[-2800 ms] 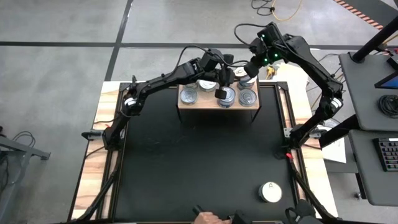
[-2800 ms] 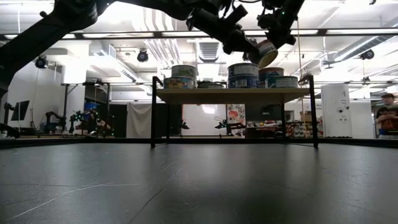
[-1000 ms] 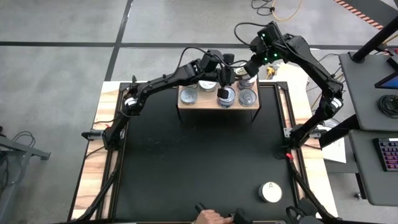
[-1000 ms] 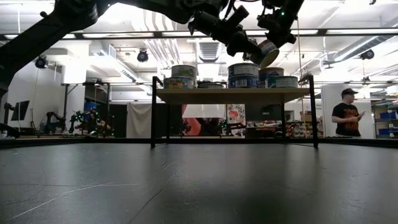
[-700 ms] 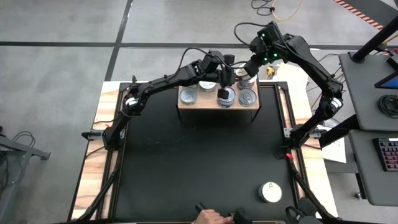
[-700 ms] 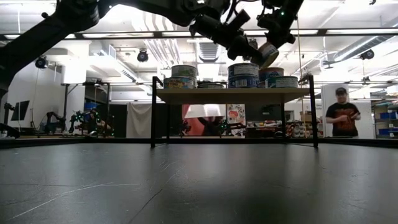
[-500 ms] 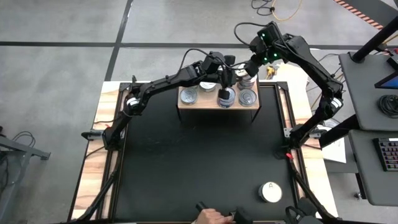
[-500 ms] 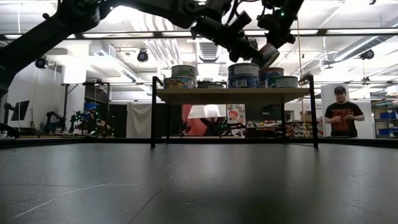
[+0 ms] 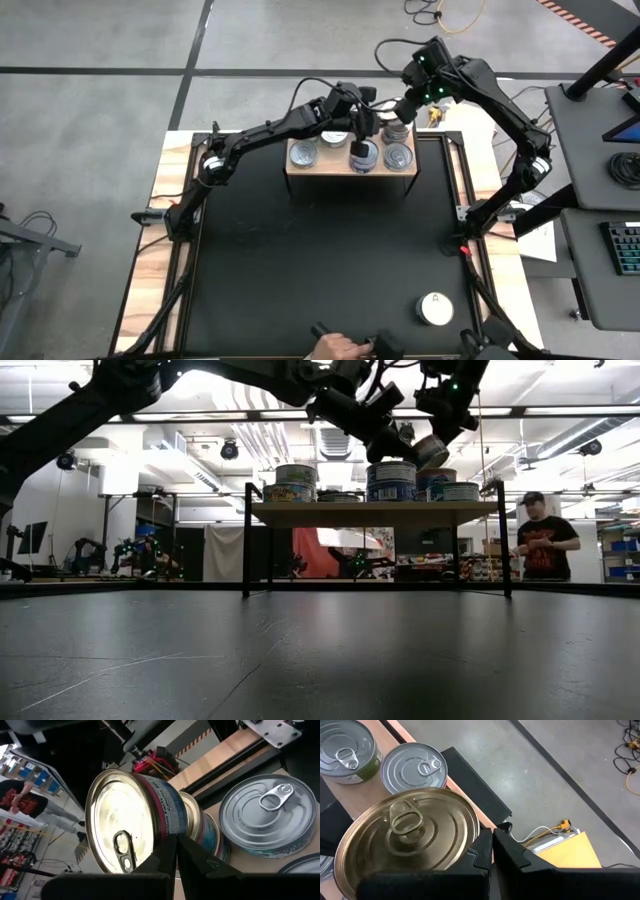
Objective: Stack canned seafood by type on shelf
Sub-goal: Stack the blue pink tuna can on top of the blue pink tuna can on the shelf
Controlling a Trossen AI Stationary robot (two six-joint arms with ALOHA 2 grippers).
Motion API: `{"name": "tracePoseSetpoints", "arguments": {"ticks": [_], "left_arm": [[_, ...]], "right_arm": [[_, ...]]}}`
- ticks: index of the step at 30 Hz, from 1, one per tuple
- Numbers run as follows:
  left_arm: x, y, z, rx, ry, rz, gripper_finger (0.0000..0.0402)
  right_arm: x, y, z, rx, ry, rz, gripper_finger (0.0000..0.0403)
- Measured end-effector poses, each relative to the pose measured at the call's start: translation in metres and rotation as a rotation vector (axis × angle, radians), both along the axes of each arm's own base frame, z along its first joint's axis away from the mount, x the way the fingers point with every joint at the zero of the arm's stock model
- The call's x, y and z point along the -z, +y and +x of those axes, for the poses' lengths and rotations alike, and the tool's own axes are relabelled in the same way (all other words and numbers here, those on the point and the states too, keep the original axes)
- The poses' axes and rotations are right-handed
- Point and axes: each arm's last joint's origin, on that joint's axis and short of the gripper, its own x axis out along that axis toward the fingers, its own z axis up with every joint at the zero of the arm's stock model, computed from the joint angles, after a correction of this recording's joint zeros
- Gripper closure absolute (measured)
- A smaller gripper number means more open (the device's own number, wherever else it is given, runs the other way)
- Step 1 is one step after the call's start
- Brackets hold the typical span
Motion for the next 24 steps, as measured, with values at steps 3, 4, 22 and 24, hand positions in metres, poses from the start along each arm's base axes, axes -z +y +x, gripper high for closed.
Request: {"name": "tracePoseSetpoints", "arguments": {"ticks": [3, 4, 22, 24], "left_arm": [[0.0008, -0.0003, -0.0001, -0.002, 0.008, -0.002, 0.0402], [0.0009, -0.0004, -0.0002, -0.002, 0.01, -0.003, 0.0401], [0.0002, 0.0002, -0.0001, -0.013, 0.005, -0.001, 0.0401], [0.0, 0.0002, -0.0002, -0.013, 0.005, -0.001, 0.0401]], "right_arm": [[0.0016, -0.0001, 0.0001, 0.0, 0.004, 0.005, 0.0394], [0.0018, -0.0002, 0.0001, 0.0, 0.004, 0.005, 0.0394], [0.005, 0.002, -0.0041, 0.06, 0.088, 0.003, 0.0394], [0.0048, 0.002, -0.0041, 0.061, 0.087, 0.002, 0.0394]]}}
